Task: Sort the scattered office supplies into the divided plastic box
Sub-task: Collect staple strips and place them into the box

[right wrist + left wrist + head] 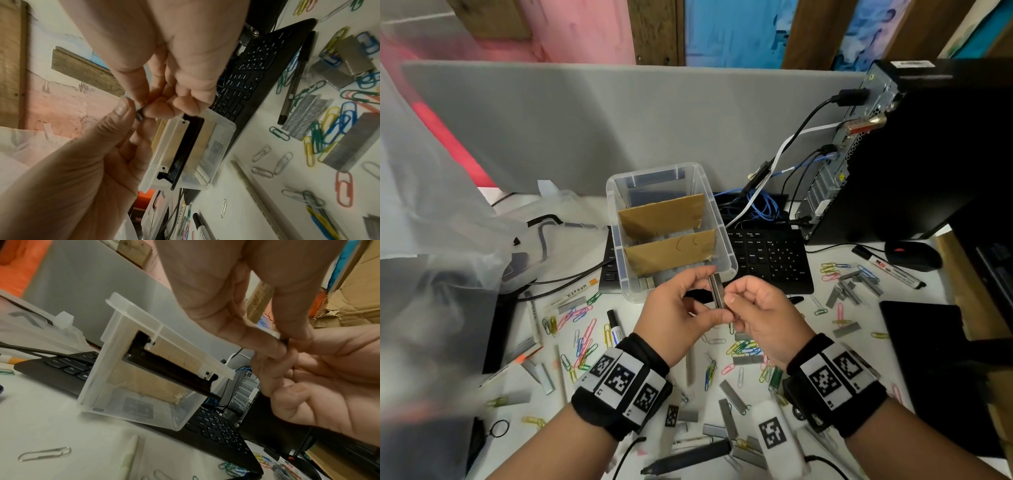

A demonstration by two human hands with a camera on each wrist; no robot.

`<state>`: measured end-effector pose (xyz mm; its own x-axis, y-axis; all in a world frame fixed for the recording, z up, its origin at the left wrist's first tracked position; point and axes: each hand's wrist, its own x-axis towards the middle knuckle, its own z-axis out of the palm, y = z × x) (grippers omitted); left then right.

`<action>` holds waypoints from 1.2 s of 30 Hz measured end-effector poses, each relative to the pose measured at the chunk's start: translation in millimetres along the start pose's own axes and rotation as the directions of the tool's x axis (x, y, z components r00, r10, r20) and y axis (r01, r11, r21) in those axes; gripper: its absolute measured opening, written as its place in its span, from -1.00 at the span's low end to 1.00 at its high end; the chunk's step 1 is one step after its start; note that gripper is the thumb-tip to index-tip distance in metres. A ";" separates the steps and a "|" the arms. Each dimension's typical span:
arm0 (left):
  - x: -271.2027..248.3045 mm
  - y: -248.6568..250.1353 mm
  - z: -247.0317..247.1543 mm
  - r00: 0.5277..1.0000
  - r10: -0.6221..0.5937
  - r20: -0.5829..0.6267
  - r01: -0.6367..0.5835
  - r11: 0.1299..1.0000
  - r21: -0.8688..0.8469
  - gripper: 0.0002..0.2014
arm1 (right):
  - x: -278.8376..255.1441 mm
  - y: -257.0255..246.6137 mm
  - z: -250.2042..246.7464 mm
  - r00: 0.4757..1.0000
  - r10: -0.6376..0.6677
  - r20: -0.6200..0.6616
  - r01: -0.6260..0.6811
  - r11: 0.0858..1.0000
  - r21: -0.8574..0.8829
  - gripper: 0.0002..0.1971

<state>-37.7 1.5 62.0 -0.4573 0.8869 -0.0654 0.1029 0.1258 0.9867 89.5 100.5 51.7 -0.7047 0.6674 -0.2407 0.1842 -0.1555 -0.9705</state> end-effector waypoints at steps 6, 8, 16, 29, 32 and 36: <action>-0.9 1.6 0.5 1.000 0.006 -0.007 -0.006 0.999 -0.039 -0.63 | -3.2 -8.2 0.9 0.997 -0.071 0.019 0.072 0.991 -0.110 -0.95; -0.5 2.7 -0.2 1.000 0.005 -0.019 -0.006 0.999 -0.052 -0.68 | -4.5 -12.6 1.6 0.995 -0.094 0.041 0.098 0.986 -0.131 -0.95; 3.8 3.9 -7.5 0.998 0.052 -0.039 -0.052 0.999 -0.002 -0.69 | -0.6 -30.7 -4.7 0.937 -0.264 0.229 0.349 0.724 -0.595 -0.26; 7.3 12.7 -19.3 0.999 0.032 0.015 -0.027 0.961 -0.276 -0.63 | 7.8 -48.0 3.0 0.872 -0.437 0.220 0.484 0.699 -0.526 -0.38; 8.6 15.8 -20.0 0.999 0.015 0.037 -0.001 0.935 -0.354 -0.59 | 8.2 -50.8 6.2 0.873 -0.433 0.223 0.480 0.692 -0.539 -0.39; 9.5 16.3 -18.2 0.999 0.005 0.039 0.011 0.916 -0.401 -0.60 | 11.1 -53.4 8.2 0.861 -0.441 0.252 0.498 0.636 -0.589 -0.43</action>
<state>-56.4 3.9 80.1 -0.4217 0.9043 -0.0658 -0.2652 -0.0536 0.9627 66.3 110.1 100.7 -0.8608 0.4603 0.2173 0.1699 0.6623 -0.7297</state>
